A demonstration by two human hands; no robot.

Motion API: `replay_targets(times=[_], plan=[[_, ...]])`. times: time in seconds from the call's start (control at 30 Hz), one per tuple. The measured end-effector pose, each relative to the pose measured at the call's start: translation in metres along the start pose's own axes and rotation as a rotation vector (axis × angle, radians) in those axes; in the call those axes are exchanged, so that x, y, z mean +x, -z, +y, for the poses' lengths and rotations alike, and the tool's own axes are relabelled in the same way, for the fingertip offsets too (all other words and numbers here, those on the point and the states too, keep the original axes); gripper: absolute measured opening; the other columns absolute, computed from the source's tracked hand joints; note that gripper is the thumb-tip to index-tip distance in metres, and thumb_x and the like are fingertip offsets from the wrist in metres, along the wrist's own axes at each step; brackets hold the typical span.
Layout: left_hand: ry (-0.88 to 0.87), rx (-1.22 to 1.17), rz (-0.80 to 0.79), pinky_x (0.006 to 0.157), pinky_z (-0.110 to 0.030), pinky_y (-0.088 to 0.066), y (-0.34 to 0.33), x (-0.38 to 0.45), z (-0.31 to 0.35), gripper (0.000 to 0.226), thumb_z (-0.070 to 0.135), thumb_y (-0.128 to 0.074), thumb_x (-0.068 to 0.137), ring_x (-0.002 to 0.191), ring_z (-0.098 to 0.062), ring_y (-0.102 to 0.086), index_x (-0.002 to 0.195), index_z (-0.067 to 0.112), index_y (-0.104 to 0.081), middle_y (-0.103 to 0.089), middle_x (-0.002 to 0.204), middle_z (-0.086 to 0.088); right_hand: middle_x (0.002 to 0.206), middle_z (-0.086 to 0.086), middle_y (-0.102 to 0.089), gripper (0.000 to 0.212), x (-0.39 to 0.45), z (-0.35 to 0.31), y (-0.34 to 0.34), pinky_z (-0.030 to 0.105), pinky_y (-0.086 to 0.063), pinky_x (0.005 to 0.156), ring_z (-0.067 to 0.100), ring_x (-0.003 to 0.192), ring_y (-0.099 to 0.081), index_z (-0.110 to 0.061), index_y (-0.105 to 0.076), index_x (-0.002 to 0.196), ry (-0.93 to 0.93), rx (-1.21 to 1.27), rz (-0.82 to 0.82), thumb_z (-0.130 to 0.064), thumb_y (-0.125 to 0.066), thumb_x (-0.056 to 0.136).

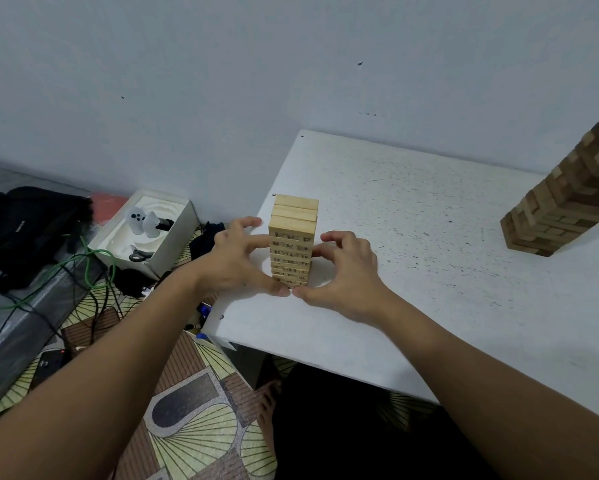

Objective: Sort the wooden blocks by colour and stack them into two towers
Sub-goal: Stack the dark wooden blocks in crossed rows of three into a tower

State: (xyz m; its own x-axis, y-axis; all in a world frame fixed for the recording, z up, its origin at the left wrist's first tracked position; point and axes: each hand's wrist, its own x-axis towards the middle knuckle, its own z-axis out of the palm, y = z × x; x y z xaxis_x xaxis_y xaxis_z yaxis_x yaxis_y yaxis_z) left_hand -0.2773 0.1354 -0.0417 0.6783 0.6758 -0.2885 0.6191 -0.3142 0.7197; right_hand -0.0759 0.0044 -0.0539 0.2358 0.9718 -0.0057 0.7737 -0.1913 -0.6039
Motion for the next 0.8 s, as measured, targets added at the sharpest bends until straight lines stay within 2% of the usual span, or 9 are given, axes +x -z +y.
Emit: replay_targets(times=[0.13,0.27,0.67,0.8], plan=[[-0.008,-0.018,0.028,0.118,-0.041,-0.013,-0.0027,-0.0029,0.0039,0.059,0.048,-0.097,0.062,0.138,-0.009,-0.007,0.109,0.066,-0.067,-0.018,0.148,0.026,0.137,-0.020,-0.032,0.065,0.0005,0.0002,-0.0033,0.033,-0.016,0.115,0.009,0.135,-0.020,-0.047,-0.059,0.128,0.006,-0.033,0.032,-0.070,-0.077,0.069],[-0.014,-0.005,0.031,0.119,-0.044,-0.013,-0.0028,-0.0055,0.0069,0.055,0.046,-0.096,0.064,0.139,-0.012,-0.006,0.107,0.066,-0.067,-0.018,0.148,0.025,0.136,-0.020,-0.033,0.066,0.0015,0.0000,-0.0046,0.032,-0.017,0.115,0.009,0.133,-0.021,-0.047,-0.059,0.129,0.005,-0.046,0.044,-0.070,-0.076,0.069],[-0.017,0.019,0.062,0.121,-0.044,-0.013,-0.0038,-0.0040,0.0044,0.053,0.052,-0.096,0.061,0.134,-0.004,-0.008,0.103,0.068,-0.067,-0.024,0.137,0.029,0.131,-0.023,-0.033,0.065,0.0017,0.0009,-0.0069,0.037,-0.020,0.118,0.008,0.131,-0.023,-0.048,-0.062,0.127,0.008,-0.028,0.066,-0.072,-0.075,0.068],[-0.024,0.036,0.067,0.121,-0.042,-0.012,-0.0035,-0.0011,0.0051,0.051,0.053,-0.095,0.061,0.136,-0.006,-0.009,0.100,0.069,-0.067,-0.024,0.137,0.029,0.130,-0.023,-0.033,0.066,0.0028,0.0021,-0.0060,0.037,-0.019,0.118,0.008,0.130,-0.023,-0.047,-0.062,0.128,0.001,-0.028,0.061,-0.072,-0.075,0.067]])
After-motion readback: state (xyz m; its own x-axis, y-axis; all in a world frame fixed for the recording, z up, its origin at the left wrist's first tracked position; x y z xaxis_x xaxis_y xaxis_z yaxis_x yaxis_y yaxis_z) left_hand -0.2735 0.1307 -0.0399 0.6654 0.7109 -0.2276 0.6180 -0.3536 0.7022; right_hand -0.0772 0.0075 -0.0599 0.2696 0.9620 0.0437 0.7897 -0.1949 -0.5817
